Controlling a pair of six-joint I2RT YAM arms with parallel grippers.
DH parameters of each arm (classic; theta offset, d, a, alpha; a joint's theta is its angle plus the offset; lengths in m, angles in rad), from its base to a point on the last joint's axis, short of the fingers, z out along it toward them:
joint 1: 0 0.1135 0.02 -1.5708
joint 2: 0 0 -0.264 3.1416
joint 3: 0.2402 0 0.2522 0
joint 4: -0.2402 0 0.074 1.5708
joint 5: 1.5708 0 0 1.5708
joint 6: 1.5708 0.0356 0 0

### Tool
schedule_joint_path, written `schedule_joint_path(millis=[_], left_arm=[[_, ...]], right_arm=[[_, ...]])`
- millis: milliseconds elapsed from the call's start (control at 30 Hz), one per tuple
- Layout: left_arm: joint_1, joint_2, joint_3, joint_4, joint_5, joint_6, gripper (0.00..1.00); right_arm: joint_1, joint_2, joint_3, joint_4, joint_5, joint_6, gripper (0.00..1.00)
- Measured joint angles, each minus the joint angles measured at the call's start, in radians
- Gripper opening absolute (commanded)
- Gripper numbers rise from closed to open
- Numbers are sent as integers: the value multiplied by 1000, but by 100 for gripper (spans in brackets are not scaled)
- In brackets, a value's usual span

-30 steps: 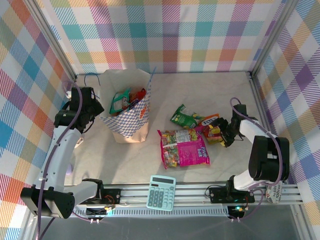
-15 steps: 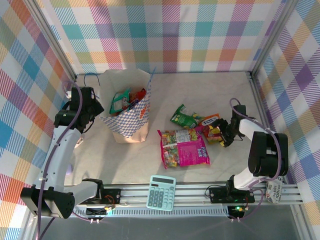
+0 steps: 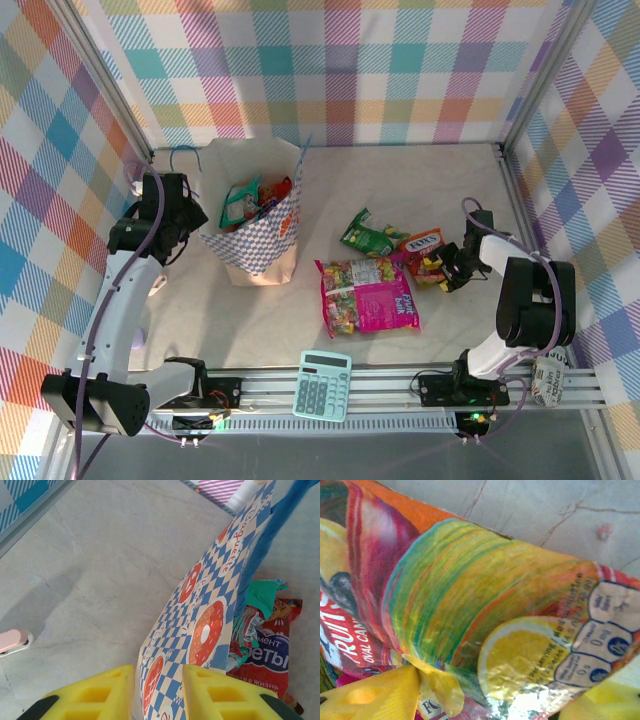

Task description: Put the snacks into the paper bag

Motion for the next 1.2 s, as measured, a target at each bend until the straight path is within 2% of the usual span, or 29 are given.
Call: schedule_joint_path(millis=[100,633,1200], left_arm=[[0,0,0,-2,-3,0,31],[-6,6,6,-3,-6,0,31],[-6,4,6,-2,-6,0,31]], right_arm=[[0,0,2,-6,7,-8,54],[14,-35,9,8,58,-87,20],[15,-134,53,-101,218,-166,7]])
